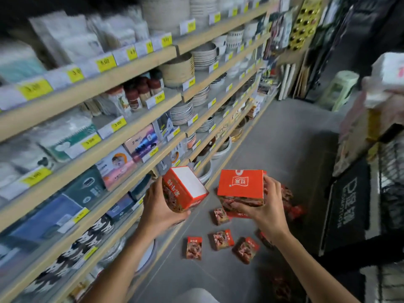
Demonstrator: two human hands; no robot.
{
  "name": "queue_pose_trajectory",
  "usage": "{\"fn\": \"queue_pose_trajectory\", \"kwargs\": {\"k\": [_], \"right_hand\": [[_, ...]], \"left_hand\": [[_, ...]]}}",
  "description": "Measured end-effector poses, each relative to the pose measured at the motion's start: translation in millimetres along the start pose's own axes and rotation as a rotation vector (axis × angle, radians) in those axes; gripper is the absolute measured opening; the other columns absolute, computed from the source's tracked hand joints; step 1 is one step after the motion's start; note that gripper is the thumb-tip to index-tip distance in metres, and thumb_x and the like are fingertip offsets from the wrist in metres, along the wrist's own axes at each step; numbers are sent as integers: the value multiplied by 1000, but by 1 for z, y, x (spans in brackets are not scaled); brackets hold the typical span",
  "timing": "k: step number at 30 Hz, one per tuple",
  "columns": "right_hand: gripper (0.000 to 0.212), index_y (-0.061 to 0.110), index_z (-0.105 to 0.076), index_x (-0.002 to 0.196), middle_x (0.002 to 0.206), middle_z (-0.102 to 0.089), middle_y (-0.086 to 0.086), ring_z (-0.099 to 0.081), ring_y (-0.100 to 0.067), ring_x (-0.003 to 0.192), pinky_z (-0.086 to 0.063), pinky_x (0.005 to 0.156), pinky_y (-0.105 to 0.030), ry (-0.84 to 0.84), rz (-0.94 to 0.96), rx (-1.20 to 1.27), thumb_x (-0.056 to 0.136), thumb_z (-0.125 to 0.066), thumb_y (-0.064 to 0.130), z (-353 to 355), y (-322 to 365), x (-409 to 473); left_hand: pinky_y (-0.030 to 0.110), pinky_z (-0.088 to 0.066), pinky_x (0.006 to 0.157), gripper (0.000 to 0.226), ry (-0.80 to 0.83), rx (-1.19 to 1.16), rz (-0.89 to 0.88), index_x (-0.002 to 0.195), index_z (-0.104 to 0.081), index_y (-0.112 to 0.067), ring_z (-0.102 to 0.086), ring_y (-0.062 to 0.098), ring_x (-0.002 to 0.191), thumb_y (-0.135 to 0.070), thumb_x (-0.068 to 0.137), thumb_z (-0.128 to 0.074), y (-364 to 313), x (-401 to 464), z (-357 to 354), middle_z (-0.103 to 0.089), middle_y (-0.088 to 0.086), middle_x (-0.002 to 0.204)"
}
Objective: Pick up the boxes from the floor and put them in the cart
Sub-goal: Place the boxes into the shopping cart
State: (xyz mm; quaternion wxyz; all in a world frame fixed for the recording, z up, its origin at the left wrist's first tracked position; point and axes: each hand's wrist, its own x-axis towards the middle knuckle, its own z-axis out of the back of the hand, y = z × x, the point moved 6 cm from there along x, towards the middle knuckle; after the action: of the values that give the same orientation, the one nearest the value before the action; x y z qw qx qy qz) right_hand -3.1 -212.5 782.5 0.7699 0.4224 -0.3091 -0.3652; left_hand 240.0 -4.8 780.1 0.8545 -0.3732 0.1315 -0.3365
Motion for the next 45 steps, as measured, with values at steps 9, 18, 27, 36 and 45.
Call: {"fn": "queue_pose_trajectory", "kwargs": {"k": [9,18,27,36,45], "right_hand": [[114,27,-40,142,127,-42,11,-49,-3,115,-42,102,-28,297,179,111,46,-90,65,-70,35,46],[107,29,-42,138,131,-46,5,-53,-4,119,-46,99,-23,728,384,290,49,-98,50,-172,92,28],[104,30,-50,135,129,-50,4,-57,-14,120,-52,100,-46,1052,547,395,47,-96,64,-246,152,-84],[96,29,-53,128,123,-51,9,-58,-6,115,-52,97,-35,1209,648,448,48,-97,57,-292,214,-227],[89,25,-58,125,121,-53,9,-55,-1,114,-46,90,-13,1299,707,398,50,-97,51,-354,242,-363]], "left_hand": [[49,-44,105,127,-327,47,194,148,-25,-32,-38,12,126,-58,42,-90,28,-66,61,-39,-8,132],[38,-37,103,125,-655,106,527,144,-35,-26,-43,13,122,-72,37,-82,47,-195,93,-43,-14,127],[48,-42,104,132,-920,147,869,146,-34,-17,-47,24,123,-67,35,-86,62,-351,107,-50,2,133],[50,-40,105,134,-1093,127,1016,147,-34,-12,-46,28,125,-70,35,-79,100,-496,126,-50,6,134],[53,-38,112,138,-1202,41,1104,150,-21,-23,-42,18,128,-76,39,-85,144,-612,144,-43,-3,139]]}}
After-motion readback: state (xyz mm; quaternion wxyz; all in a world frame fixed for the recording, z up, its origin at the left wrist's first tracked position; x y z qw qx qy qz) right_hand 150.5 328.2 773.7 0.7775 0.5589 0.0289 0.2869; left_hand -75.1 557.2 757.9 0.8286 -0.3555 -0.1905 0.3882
